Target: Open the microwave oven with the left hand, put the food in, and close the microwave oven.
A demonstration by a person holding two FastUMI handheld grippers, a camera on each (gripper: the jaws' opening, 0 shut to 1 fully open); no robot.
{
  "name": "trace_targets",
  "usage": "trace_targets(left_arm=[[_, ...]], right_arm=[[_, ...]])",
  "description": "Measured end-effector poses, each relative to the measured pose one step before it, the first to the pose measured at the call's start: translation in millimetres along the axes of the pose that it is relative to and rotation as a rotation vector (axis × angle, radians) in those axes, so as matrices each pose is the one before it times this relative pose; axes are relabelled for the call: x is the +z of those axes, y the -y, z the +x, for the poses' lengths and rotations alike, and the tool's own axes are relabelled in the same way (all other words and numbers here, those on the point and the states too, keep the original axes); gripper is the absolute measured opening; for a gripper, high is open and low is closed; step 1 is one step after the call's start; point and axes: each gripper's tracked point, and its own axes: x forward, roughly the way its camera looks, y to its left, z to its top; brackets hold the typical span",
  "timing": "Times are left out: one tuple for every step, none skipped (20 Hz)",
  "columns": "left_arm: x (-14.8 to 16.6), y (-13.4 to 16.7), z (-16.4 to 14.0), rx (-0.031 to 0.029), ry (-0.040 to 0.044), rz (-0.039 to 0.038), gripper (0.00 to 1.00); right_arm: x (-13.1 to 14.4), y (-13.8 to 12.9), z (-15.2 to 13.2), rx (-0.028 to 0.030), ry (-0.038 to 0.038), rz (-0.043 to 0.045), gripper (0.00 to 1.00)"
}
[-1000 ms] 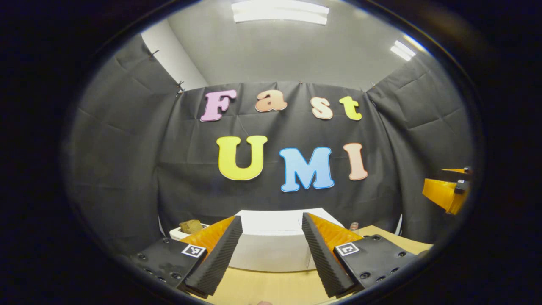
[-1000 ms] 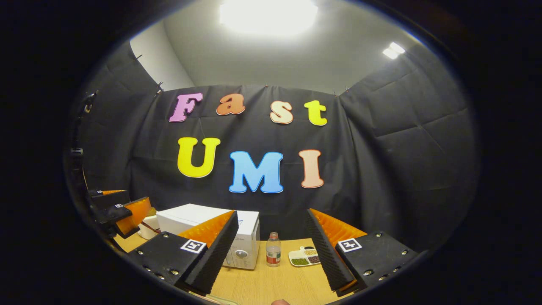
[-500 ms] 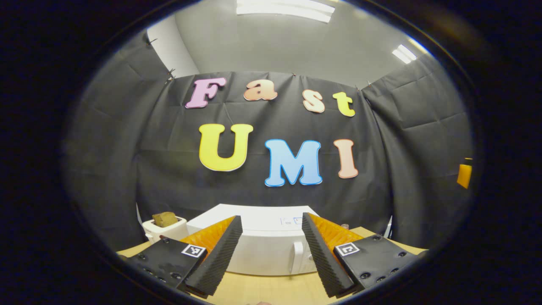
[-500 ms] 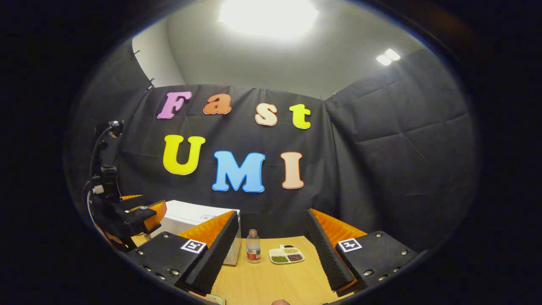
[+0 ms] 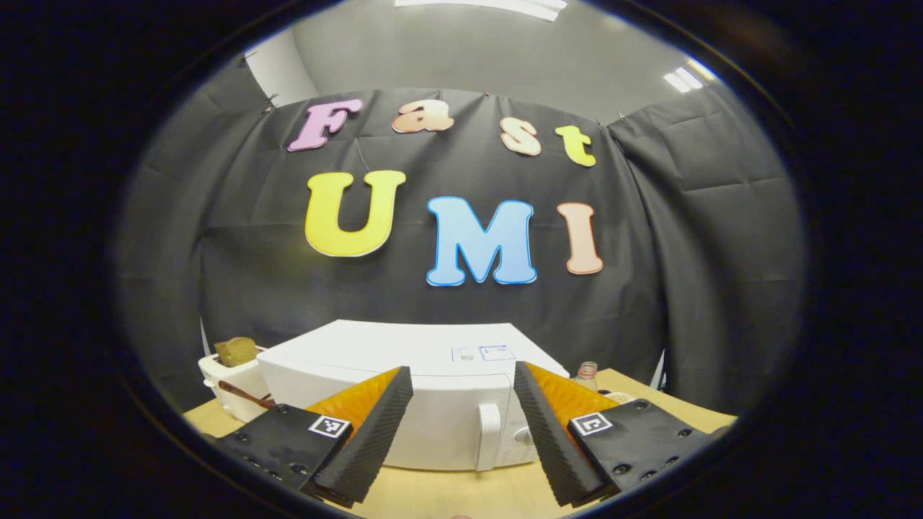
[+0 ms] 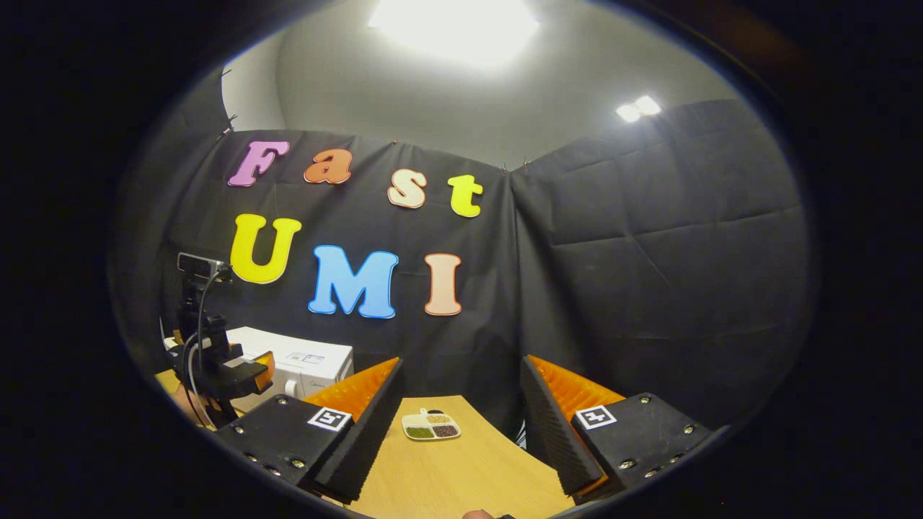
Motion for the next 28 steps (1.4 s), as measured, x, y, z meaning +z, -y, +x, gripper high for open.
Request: trace_targets(left_arm=[[-9.92,3.94,8.41,-0.00217,-0.02109,-0.00005,0.95],[-10.47,3.07,8.34,-0.00052,-0.02421,0.00081,0.94],[-11.74,2.45,6.28,-0.00012,-0.02532,0.00025,0.94],[-9.66,2.41,7.10,-0.00300,-0.02364,-0.00330,0.96],[-8.28,3.86,5.63,-0.00748,-0.01913,-0.00490,0.96],[-9.03,2.73,4.98,-0.00418,-0.01864,-0.00060,0.96],[-8.40,0.92,5.22,0.00123,-0.01634,0.00570,0.97],[-6.95,0.70,3.90,0.00240,-0.01618,0.01279,0.96],[-5.21,0.63,4.73,0.00260,-0.00880,0.01384,0.95],[-7.54,0.01,4.17,0.00355,-0.01156,0.01186,0.94],[-6.38,1.90,5.29,-0.00394,-0.01563,0.00480,0.94],[-7.39,3.29,4.78,-0.00286,-0.01963,0.00405,0.92],[-5.50,4.28,4.88,-0.00860,-0.01843,0.00722,0.90],[-4.89,1.84,4.91,-0.00184,-0.01937,0.00929,0.87],[-3.12,1.47,3.68,0.00247,-0.01574,0.00822,0.82],[-3.83,1.49,2.94,0.00406,-0.00999,0.00414,0.74],[-1.15,1.67,2.61,0.00497,-0.00594,0.00316,0.69],[-1.34,1.83,3.00,0.00071,-0.00195,0.00283,0.60],[0.04,-0.55,2.48,0.01394,0.00202,0.00374,0.60],[-2.32,0.26,0.43,0.00277,-0.00770,-0.00613,0.49],[-1.52,-3.65,-0.37,0.01307,-0.00909,-0.00741,0.49],[-4.97,-1.98,0.35,-0.00002,-0.00602,-0.01502,0.41],[2.83,2.74,-0.51,-0.00207,-0.00001,-0.01388,0.38],[-1.90,-0.54,-0.90,-0.00094,-0.01266,-0.00361,0.35],[0.21,-0.43,-0.37,0.00792,-0.00653,0.00515,0.33],[-1.67,-0.30,1.05,0.01096,-0.00751,0.01153,0.28],[0.25,-0.67,0.00,0.00833,0.00314,-0.00212,0.25],[1.81,-0.28,-0.96,0.00337,0.00532,-0.00666,0.20]], right_arm=[[-0.29,3.26,-1.61,-0.01252,-0.00439,0.00128,0.97],[-1.92,4.60,-1.20,-0.01310,-0.00497,-0.00185,0.97],[-0.78,3.47,-0.69,-0.01216,-0.00410,-0.00362,0.97],[-1.43,2.78,-1.42,-0.00920,-0.00391,-0.00250,0.97],[-0.80,2.10,0.00,-0.00679,-0.00600,-0.00208,0.97],[-2.08,2.78,-1.68,-0.00516,-0.00631,-0.00182,0.97],[-1.12,1.73,-0.68,-0.00399,-0.00507,-0.00228,0.97],[-1.03,1.30,-0.57,-0.00242,-0.00391,-0.00277,0.97],[-0.59,0.47,-0.69,-0.00043,-0.00311,-0.00380,0.97],[-1.37,0.69,-0.71,0.00081,-0.00427,-0.00492,0.97],[-1.29,-0.10,-0.52,0.00157,-0.00406,-0.00466,0.97],[-0.38,0.81,-0.64,0.00228,-0.00261,-0.00321,0.97],[-0.06,0.61,-0.27,0.00105,-0.00230,-0.00218,0.97],[-0.60,1.06,-0.34,0.00030,-0.00139,-0.00168,0.97],[0.75,0.68,-0.06,0.00052,0.00278,-0.00102,0.97],[-0.22,1.76,-0.07,-0.00166,0.00313,-0.00009,0.97],[-0.41,1.27,0.11,-0.00049,0.00045,0.00095,0.97],[-2.03,1.02,-0.96,0.00152,-0.00320,0.00190,0.97],[-1.85,0.91,1.12,0.00002,-0.00567,0.00151,0.97],[-2.83,2.72,-0.12,-0.00113,-0.00536,0.00208,0.97],[-0.58,2.27,0.16,-0.00158,-0.00256,0.00288,0.97],[-0.82,2.82,0.55,-0.00297,-0.00126,0.00138,0.97],[-0.90,2.02,0.87,-0.00276,-0.00212,-0.00120,0.97],[-2.88,2.42,-0.25,-0.00266,-0.00494,-0.00207,0.97],[-2.13,1.37,0.70,0.00031,-0.00562,0.00092,0.97],[-1.40,0.16,1.08,0.00388,-0.00458,0.00510,0.97],[-0.53,-1.08,1.45,0.00440,-0.00333,0.00721,0.97],[-1.05,-0.27,0.89,0.00748,-0.00073,0.00531,0.97]])
